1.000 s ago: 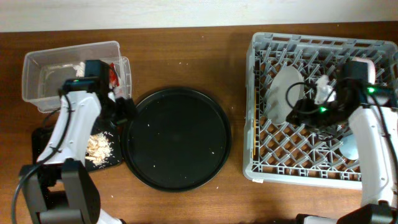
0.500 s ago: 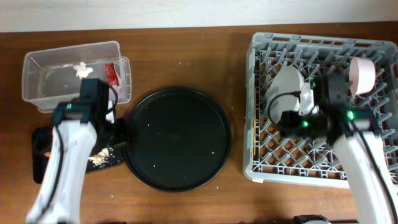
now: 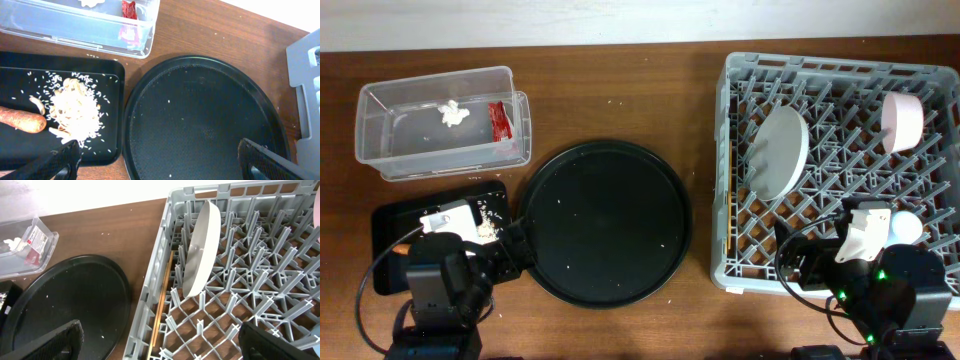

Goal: Sort waste into correct bins and load items into the dishwasher rack

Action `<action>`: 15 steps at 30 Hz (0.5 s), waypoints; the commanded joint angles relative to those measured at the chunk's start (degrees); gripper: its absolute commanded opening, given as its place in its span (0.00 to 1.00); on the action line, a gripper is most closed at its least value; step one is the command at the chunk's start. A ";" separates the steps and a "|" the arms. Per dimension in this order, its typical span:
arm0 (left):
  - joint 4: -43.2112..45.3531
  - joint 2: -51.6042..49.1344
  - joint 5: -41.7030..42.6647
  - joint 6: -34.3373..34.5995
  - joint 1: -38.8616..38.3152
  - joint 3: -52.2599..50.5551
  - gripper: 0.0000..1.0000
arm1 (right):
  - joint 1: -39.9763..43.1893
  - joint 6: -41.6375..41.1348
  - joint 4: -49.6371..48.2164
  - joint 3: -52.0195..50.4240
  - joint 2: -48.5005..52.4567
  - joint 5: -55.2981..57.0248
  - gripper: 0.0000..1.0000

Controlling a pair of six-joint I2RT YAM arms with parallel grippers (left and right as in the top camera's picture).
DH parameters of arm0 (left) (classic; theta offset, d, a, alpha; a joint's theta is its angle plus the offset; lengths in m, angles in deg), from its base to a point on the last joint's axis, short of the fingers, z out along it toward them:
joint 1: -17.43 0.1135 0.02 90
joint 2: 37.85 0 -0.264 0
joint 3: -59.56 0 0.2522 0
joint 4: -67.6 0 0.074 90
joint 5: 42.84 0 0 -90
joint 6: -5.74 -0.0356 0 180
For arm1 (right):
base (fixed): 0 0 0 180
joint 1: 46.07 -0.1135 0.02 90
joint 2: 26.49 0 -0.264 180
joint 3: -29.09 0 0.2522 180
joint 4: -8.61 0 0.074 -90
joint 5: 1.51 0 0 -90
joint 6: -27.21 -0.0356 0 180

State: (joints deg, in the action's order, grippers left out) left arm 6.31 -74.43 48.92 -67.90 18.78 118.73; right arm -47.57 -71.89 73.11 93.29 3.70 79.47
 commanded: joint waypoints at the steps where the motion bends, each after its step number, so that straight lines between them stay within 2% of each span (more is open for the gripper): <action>1: -0.07 0.15 0.59 0.70 -0.22 -0.63 0.99 | -0.37 -0.42 -0.04 -0.39 -0.04 0.68 0.98; 15: -0.07 0.17 0.59 0.70 -0.22 -0.63 0.99 | -0.35 -0.42 -0.02 -0.52 -2.16 0.70 0.98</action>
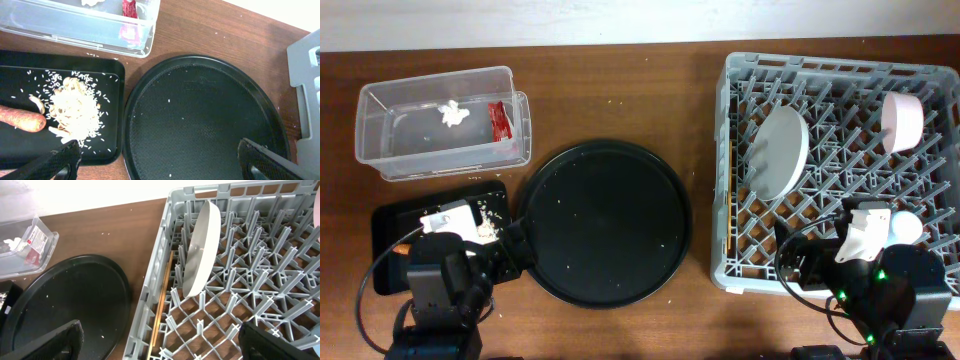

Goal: Sort waste into correct bins and load items into the dishwasher rack

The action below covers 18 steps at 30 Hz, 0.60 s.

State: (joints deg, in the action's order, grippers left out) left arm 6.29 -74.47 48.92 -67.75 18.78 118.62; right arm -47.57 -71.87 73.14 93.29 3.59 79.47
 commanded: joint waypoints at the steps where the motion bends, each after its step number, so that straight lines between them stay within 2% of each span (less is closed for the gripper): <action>1: -0.04 0.22 0.59 0.52 -0.22 -0.52 0.99 | -0.35 -0.39 0.04 -0.96 -3.85 0.72 0.98; 4: -0.04 0.22 0.59 0.52 -0.22 -0.52 0.99 | -0.28 0.90 -1.09 -6.51 -11.87 7.21 0.98; 9: -0.04 0.22 0.59 0.55 -0.22 -0.52 0.99 | 0.48 0.90 -17.53 -24.87 -29.09 8.87 0.98; 11: -0.04 0.22 0.61 0.52 -0.22 -0.52 0.99 | 0.33 0.92 -26.62 -31.36 -29.59 8.87 0.98; 15: -0.04 0.22 0.59 0.55 -0.22 -0.52 0.99 | 0.48 4.61 -53.79 -48.68 -29.88 9.09 0.98; 18: -0.04 0.22 0.59 0.52 -0.22 -0.52 0.99 | 0.44 8.92 -50.64 -50.12 -29.88 9.70 0.98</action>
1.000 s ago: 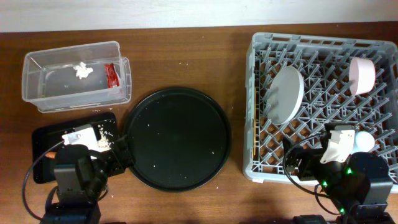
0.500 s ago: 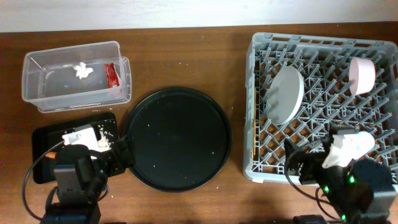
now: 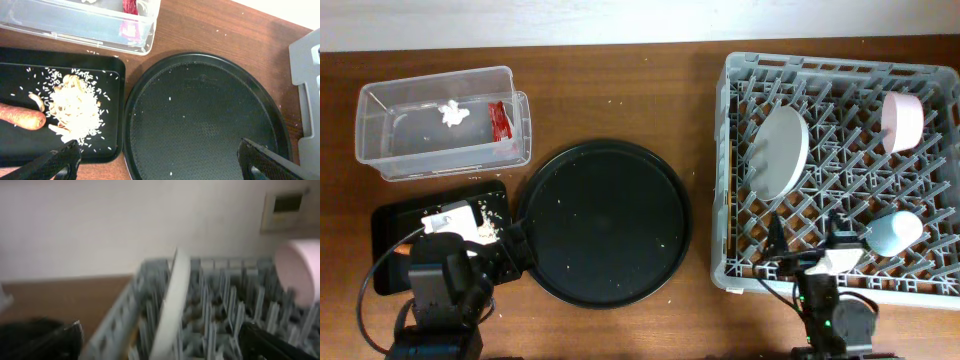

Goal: Sort waste into correct bins and load items into the dishwasher rack

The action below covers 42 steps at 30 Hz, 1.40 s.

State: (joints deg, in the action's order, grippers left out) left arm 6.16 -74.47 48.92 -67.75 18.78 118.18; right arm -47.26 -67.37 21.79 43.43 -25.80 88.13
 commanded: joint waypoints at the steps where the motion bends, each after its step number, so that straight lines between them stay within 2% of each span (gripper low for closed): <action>1: 0.09 0.22 0.59 0.55 -0.22 -0.09 0.99 | 0.13 5.73 5.90 -0.26 -0.48 1.11 0.98; 24: 0.09 0.24 0.59 0.55 -0.22 -0.09 0.99 | 0.13 5.66 5.16 -0.26 -0.44 0.87 0.98; 28: -1.29 7.39 -3.19 0.50 -2.03 -3.34 0.99 | 0.13 5.66 5.16 -0.26 -0.44 0.87 0.98; 32: 9.20 20.94 -10.08 0.50 -7.65 -17.97 0.99 | 0.13 5.66 5.16 -0.26 -0.44 0.87 0.98; 36: 24.55 32.04 -10.16 -0.90 -7.74 -32.41 0.99 | 0.13 5.66 5.16 -0.26 -0.44 0.87 0.98; 37: 29.59 34.73 -10.19 -2.64 -7.74 -36.02 0.99 | 0.13 5.66 5.16 -0.26 -0.44 0.87 0.98; 38: 40.83 36.30 -10.10 -6.45 -7.72 -41.46 0.99 | 0.13 5.66 5.18 -0.26 -0.44 0.87 0.98; 39: 47.54 36.35 -9.64 -9.53 -7.74 -44.22 0.99 | 0.13 5.66 5.16 -0.26 -0.44 0.87 0.98; 41: 48.11 36.35 -6.78 -17.42 -7.58 -44.39 0.99 | 0.13 5.66 5.16 -0.26 -0.44 0.87 0.98; 42: 44.30 36.35 -6.67 -18.71 -7.58 -44.39 0.99 | 0.13 5.66 5.16 -0.26 -0.44 0.87 0.98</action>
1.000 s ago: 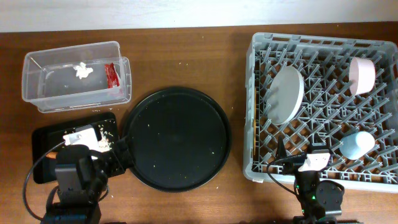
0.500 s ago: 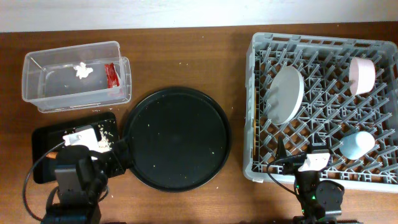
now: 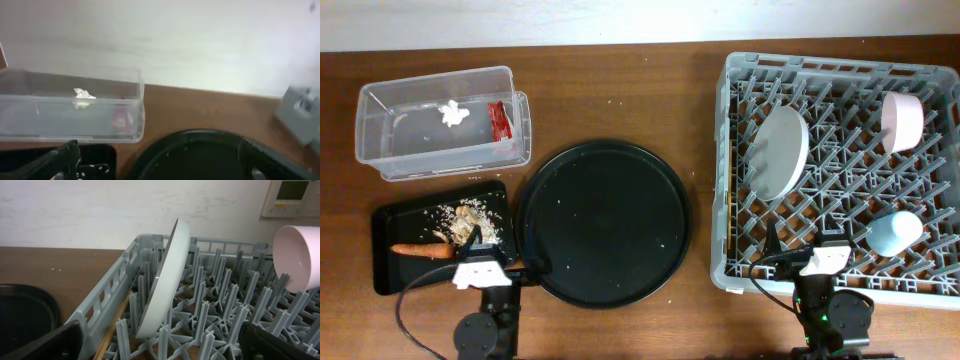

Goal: Sort waste into correct bins and load items into the dishwasher rack

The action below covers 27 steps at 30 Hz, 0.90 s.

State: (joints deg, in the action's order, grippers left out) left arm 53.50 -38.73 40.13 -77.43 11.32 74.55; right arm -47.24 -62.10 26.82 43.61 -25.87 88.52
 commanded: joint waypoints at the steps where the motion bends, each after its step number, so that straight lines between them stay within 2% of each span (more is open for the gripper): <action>1: -4.26 0.59 3.82 -9.05 -0.13 -0.72 0.99 | 0.11 0.39 0.13 -0.44 -0.37 0.48 0.98; 27: -4.26 0.59 4.70 -9.07 -0.13 -0.72 0.99 | 0.11 0.39 0.13 -0.44 -0.37 0.48 0.99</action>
State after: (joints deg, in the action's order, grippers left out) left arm 49.30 -38.63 43.98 -85.39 11.32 74.22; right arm -47.24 -62.10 26.84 43.61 -25.87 88.50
